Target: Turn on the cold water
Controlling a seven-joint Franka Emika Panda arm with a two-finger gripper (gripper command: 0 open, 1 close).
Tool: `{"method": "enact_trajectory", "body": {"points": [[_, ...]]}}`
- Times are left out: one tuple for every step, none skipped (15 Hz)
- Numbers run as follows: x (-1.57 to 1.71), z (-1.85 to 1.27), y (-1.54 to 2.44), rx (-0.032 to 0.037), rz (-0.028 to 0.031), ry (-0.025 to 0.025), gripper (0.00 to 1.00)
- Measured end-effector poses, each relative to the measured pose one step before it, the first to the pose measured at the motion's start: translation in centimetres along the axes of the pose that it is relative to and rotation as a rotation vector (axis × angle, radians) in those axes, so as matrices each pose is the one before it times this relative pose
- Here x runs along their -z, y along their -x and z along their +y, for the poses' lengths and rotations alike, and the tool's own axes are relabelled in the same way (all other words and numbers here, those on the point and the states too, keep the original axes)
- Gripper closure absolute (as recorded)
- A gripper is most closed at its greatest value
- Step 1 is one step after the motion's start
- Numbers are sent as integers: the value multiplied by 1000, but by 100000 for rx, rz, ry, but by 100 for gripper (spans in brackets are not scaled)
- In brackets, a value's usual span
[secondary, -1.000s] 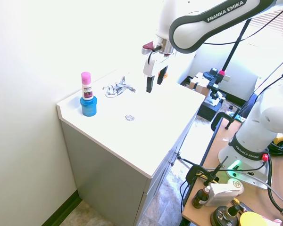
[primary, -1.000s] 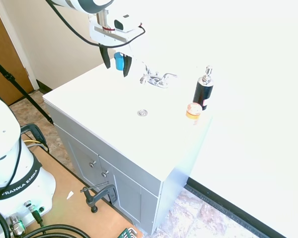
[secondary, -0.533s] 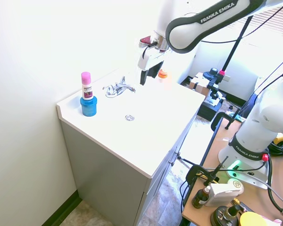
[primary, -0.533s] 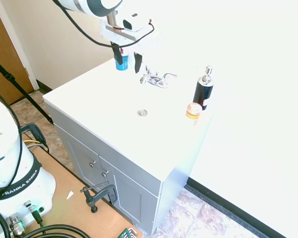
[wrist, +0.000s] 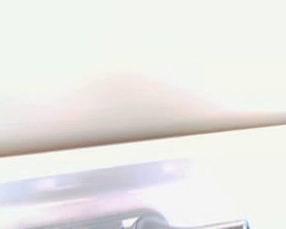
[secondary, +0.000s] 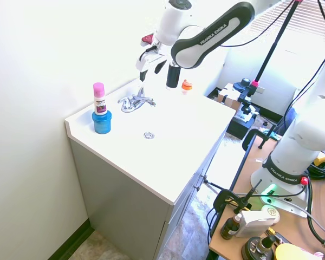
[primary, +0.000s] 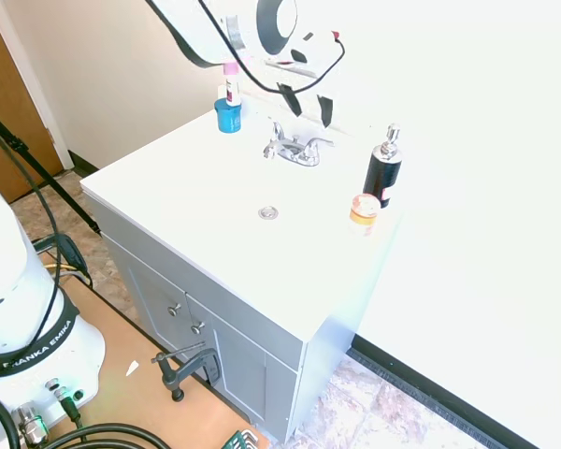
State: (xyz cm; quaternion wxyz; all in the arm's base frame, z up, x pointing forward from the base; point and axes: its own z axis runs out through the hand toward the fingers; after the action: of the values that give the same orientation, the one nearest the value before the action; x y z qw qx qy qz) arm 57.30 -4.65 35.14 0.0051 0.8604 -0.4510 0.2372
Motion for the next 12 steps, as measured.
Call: {"method": "enact_trajectory", "body": {"points": [[-702, -463, -375, 516, 981, 362, 0], [-798, -293, -292, 100, 805, 596, 0], [-885, -214, -205, 339, 497, 922, 0], [-806, -136, -216, 365, 540, 1017, 0], [-719, -50, -244, 350, 448, 1220, 0], [-689, 24, -239, 270, 236, 1302, 0], [-536, 48, -241, -16, 114, 1056, 0], [-366, 95, -241, -242, 189, 1292, 0], [-263, 197, -330, -83, 639, 1763, 0], [-149, 181, -71, 323, 191, 1885, 0], [-79, 102, 18, 354, -135, 1391, 0], [-72, 120, -37, 502, -222, 1171, 0]]}}
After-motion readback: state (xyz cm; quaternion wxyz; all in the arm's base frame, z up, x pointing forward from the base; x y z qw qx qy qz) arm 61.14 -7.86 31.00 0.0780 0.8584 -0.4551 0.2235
